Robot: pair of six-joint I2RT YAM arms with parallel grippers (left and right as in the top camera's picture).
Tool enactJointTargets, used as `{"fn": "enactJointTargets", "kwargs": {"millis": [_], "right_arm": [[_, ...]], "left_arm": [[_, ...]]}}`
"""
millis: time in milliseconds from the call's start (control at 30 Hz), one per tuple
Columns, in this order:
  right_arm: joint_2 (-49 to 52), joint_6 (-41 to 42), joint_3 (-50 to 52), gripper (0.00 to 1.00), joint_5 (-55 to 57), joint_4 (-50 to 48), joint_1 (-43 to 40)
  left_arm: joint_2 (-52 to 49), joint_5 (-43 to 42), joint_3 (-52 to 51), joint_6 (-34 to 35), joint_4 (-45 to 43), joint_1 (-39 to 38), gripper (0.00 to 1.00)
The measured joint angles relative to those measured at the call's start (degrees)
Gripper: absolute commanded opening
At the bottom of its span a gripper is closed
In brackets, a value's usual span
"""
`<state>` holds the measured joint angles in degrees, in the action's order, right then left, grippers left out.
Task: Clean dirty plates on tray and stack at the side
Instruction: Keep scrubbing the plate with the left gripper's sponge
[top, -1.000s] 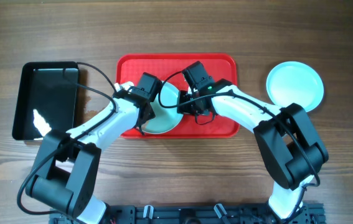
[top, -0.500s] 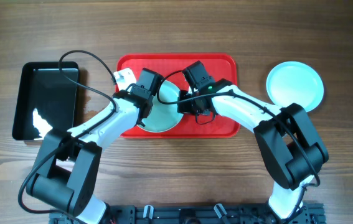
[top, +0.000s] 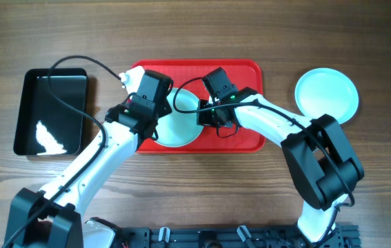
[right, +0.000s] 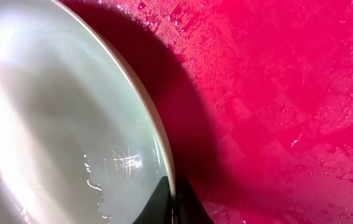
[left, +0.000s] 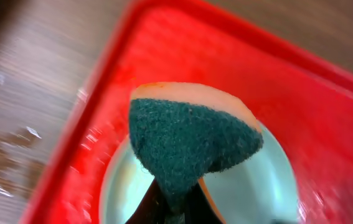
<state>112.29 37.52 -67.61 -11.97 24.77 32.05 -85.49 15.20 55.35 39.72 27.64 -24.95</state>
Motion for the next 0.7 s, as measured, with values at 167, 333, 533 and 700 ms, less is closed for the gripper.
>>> {"fn": "enactJointTargets", "kwargs": {"millis": [167, 333, 533, 700], "right_arm": [[0.0, 0.0, 0.0, 0.04, 0.0, 0.0, 0.0], [0.0, 0.0, 0.0, 0.04, 0.0, 0.0, 0.0], [0.0, 0.0, 0.0, 0.04, 0.0, 0.0, 0.0], [0.0, 0.0, 0.0, 0.04, 0.0, 0.0, 0.0]], "left_arm": [[-4.7, -8.4, 0.0, 0.0, -0.1, 0.0, 0.04], [-11.7, -13.6, 0.0, 0.0, -0.9, 0.0, 0.04], [-14.5, -14.3, 0.0, 0.0, -0.9, 0.2, 0.04], [-14.5, -11.5, 0.2, 0.0, 0.7, 0.2, 0.04]]}}
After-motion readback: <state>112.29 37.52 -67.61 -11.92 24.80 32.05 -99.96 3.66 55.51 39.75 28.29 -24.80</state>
